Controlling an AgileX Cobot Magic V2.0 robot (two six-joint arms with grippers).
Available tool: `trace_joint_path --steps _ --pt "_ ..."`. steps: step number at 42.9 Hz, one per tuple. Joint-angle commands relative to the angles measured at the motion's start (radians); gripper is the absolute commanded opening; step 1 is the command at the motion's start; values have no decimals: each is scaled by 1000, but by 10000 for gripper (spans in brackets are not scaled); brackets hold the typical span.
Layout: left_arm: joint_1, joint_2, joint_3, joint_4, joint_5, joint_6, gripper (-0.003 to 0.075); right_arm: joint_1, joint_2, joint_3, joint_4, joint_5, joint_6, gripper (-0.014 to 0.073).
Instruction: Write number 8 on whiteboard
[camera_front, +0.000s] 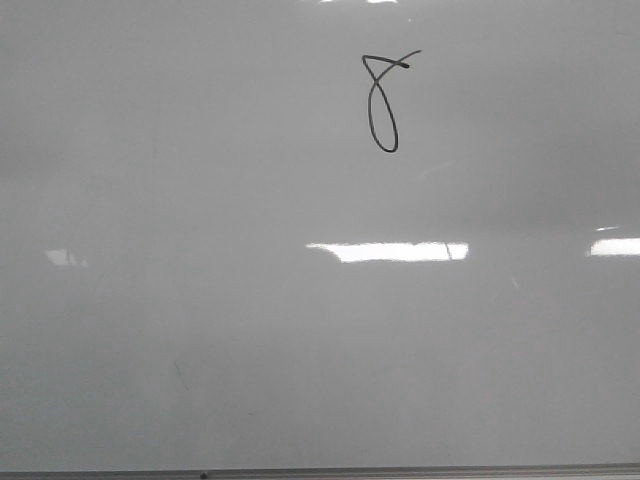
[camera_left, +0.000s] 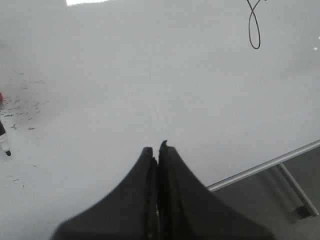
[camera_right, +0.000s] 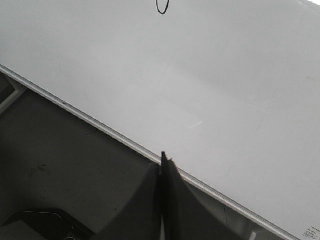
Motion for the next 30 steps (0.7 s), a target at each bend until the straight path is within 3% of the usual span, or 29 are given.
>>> trace_joint_path --steps 1,15,19,22,30 --pt "-7 1 -13 -12 -84 -20 -21 -8 3 -23 -15 -61 -9 -70" --pt "-7 1 2 -5 -86 -20 -21 -8 3 -23 -15 -61 -9 -70" --pt "-7 -22 23 113 -128 -9 -21 -8 3 -23 -15 -61 -9 -70" --pt "24 -59 64 178 -173 -9 -21 -8 3 -23 -15 -62 -9 -70" --pt "183 -225 219 143 -260 -9 -21 -8 4 -23 -15 -60 -9 -70"
